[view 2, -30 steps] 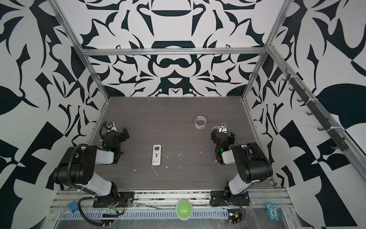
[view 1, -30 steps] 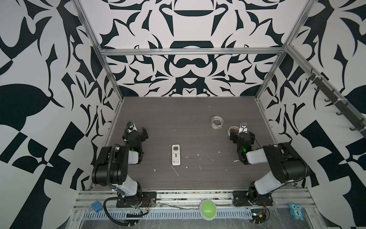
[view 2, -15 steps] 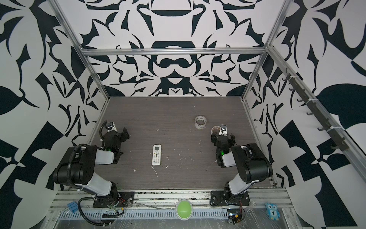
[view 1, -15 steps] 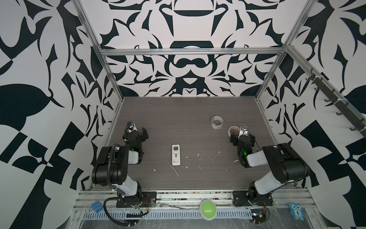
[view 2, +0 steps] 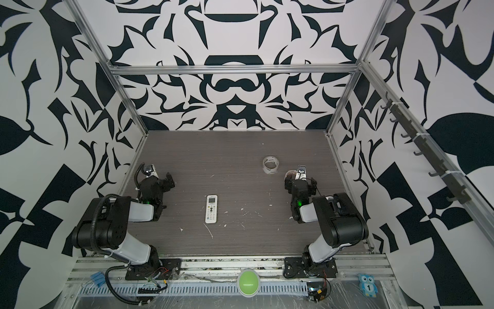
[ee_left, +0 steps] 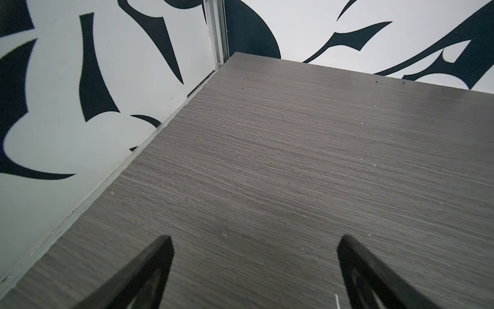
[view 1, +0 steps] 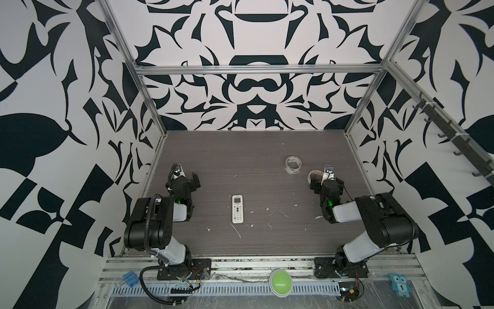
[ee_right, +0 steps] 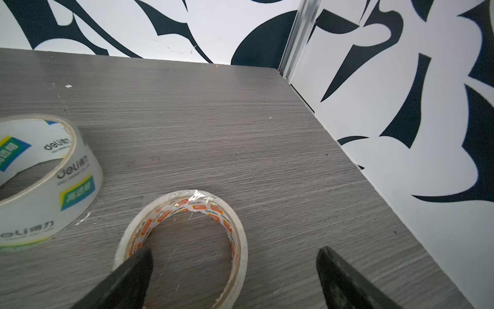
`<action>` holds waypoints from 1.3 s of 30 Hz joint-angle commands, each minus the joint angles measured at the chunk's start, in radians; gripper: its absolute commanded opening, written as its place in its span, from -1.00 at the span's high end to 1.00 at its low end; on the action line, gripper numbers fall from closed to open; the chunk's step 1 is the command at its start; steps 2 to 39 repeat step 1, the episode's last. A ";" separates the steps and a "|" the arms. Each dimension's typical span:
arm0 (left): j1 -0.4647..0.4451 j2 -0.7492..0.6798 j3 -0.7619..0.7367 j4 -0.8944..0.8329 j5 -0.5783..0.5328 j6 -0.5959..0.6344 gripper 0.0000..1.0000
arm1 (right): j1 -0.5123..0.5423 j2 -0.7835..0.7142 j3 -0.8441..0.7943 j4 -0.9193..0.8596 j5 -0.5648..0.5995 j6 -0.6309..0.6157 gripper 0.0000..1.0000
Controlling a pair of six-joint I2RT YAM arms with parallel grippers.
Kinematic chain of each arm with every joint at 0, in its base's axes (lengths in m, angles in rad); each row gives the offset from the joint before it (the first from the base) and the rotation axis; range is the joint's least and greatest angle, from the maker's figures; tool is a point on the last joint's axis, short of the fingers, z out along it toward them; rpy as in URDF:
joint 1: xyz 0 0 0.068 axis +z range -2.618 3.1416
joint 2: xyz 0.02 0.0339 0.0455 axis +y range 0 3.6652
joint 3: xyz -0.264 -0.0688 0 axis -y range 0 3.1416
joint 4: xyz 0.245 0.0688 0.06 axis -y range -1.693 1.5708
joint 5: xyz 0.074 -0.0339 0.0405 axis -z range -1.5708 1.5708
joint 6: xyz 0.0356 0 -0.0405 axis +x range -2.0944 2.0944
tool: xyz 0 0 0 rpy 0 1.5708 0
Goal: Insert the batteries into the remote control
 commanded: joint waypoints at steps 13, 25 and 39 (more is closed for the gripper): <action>0.002 -0.010 0.011 0.018 0.003 -0.009 -0.99 | -0.001 -0.016 0.022 -0.007 0.011 0.009 -0.99; 0.002 -0.010 0.011 0.018 0.003 -0.009 -0.99 | -0.001 -0.016 0.022 -0.007 0.011 0.009 -0.99; 0.002 -0.010 0.011 0.018 0.003 -0.009 -0.99 | -0.001 -0.016 0.022 -0.007 0.011 0.009 -0.99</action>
